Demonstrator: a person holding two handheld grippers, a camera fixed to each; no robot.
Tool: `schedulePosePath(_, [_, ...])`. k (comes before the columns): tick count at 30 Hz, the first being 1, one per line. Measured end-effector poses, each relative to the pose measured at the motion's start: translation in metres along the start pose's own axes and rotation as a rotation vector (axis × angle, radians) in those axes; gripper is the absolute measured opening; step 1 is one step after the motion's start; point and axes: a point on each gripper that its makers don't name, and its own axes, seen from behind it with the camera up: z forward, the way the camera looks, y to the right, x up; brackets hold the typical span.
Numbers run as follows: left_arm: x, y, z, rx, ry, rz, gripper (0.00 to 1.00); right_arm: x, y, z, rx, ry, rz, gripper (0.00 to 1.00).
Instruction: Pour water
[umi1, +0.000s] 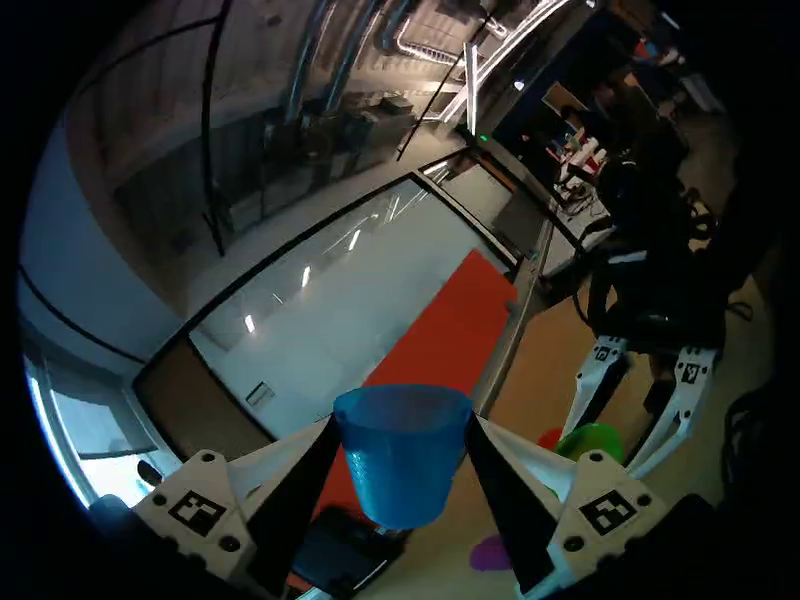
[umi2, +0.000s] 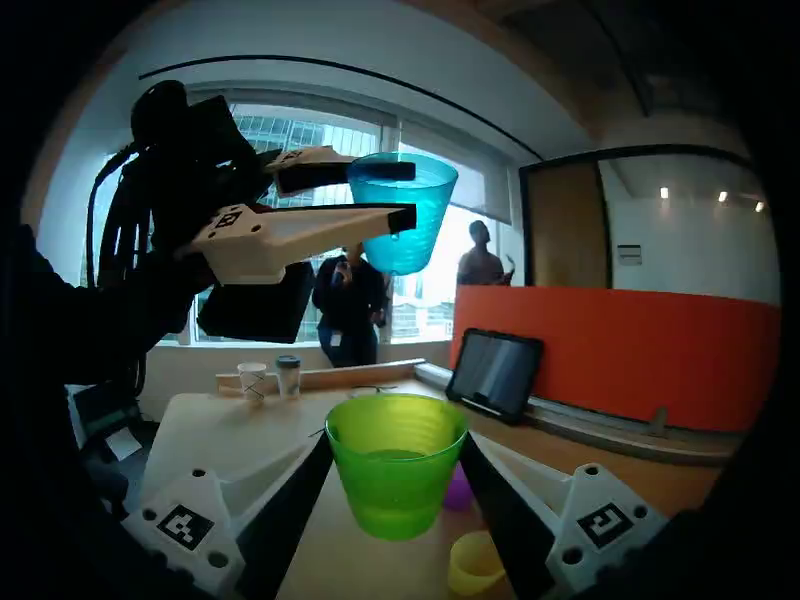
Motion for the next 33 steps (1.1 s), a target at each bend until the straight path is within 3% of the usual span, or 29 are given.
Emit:
schedulePosePath(9, [0.001, -0.015, 0.001, -0.003, 0.008, -0.214, 0.87, 0.002, 0.002, -0.001, -0.002, 0.009, 0.000, 0.90])
schedulePosePath(21, [-0.015, -0.027, -0.002, -0.024, -0.015, -0.478, 0.87, 0.007, 0.004, -0.004, -0.009, 0.019, -0.003, 0.90])
schedulePosePath(33, [-0.020, -0.018, 0.001, -0.102, -0.023, -0.751, 0.87, 0.010, 0.002, -0.006, -0.005, 0.032, -0.007, 0.90])
